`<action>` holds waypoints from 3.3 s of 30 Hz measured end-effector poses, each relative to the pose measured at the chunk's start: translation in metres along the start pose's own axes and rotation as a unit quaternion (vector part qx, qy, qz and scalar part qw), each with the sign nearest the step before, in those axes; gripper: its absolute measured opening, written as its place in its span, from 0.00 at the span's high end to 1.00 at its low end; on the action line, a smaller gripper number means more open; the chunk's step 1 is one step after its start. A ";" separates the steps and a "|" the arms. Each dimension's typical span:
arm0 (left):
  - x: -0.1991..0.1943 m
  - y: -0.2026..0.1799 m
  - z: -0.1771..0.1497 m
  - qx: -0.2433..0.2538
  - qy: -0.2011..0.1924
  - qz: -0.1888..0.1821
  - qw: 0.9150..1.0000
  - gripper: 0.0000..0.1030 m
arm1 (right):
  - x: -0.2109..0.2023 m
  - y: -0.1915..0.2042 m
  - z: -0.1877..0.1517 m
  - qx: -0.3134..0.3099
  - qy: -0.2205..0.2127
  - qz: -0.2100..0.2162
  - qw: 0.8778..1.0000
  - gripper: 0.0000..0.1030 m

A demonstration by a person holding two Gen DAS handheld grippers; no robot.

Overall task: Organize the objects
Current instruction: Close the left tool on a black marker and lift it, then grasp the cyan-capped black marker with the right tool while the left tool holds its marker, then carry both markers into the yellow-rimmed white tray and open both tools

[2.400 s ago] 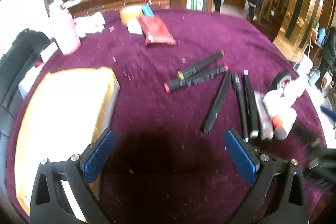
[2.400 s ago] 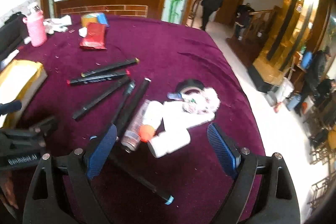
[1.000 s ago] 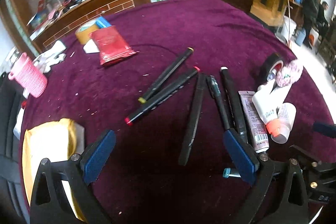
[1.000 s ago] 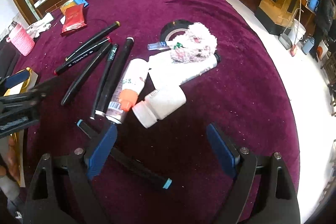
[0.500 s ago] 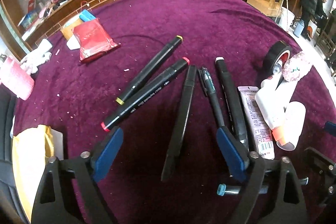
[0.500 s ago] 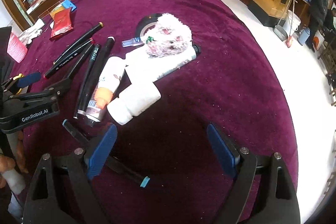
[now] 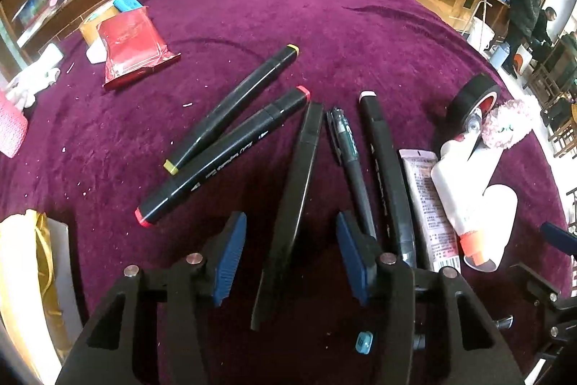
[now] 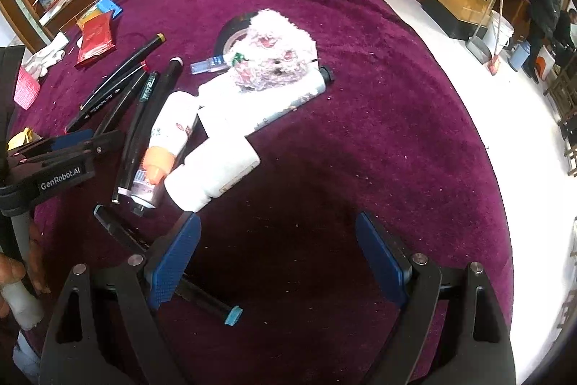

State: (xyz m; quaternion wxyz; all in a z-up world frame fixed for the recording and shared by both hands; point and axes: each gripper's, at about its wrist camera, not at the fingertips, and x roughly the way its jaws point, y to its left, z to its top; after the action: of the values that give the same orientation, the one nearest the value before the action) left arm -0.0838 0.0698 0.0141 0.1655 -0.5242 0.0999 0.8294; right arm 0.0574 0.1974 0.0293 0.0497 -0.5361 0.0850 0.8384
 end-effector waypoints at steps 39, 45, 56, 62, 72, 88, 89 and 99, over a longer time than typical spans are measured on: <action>-0.123 0.090 -0.060 -0.143 -0.095 -0.091 0.981 0.89 | -0.044 0.018 0.022 0.008 -0.042 0.019 0.999 0.15; -0.148 0.127 -0.099 -0.197 -0.104 -0.077 0.972 0.89 | -0.021 0.039 0.061 0.027 0.003 0.119 0.992 0.15; -0.178 0.156 -0.146 -0.239 -0.124 -0.046 0.962 0.89 | 0.009 0.113 0.063 -0.104 0.112 0.173 0.973 0.16; -0.176 0.158 -0.151 -0.242 -0.123 -0.050 0.961 0.89 | 0.008 0.109 0.014 -0.219 0.132 0.121 0.959 0.29; -0.166 0.145 -0.140 -0.216 -0.107 -0.064 0.968 0.89 | 0.034 0.125 -0.007 -0.264 0.086 0.060 0.959 0.78; -0.179 0.190 -0.166 -0.247 -0.115 -0.060 0.960 0.89 | -0.011 0.124 -0.009 -0.110 0.106 0.222 0.963 0.85; -0.180 0.193 -0.168 -0.248 -0.115 -0.059 0.960 0.89 | -0.013 0.132 -0.008 -0.107 0.105 0.229 0.962 0.85; -0.182 0.223 -0.184 -0.254 -0.121 -0.065 0.957 0.89 | -0.014 0.185 -0.013 -0.086 0.104 0.261 0.956 0.88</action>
State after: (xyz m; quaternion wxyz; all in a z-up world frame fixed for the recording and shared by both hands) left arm 0.0572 -0.2298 0.0979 0.0918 -0.4497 -0.1689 0.8722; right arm 0.0429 0.0131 0.0533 -0.2260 -0.5814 0.1541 0.7662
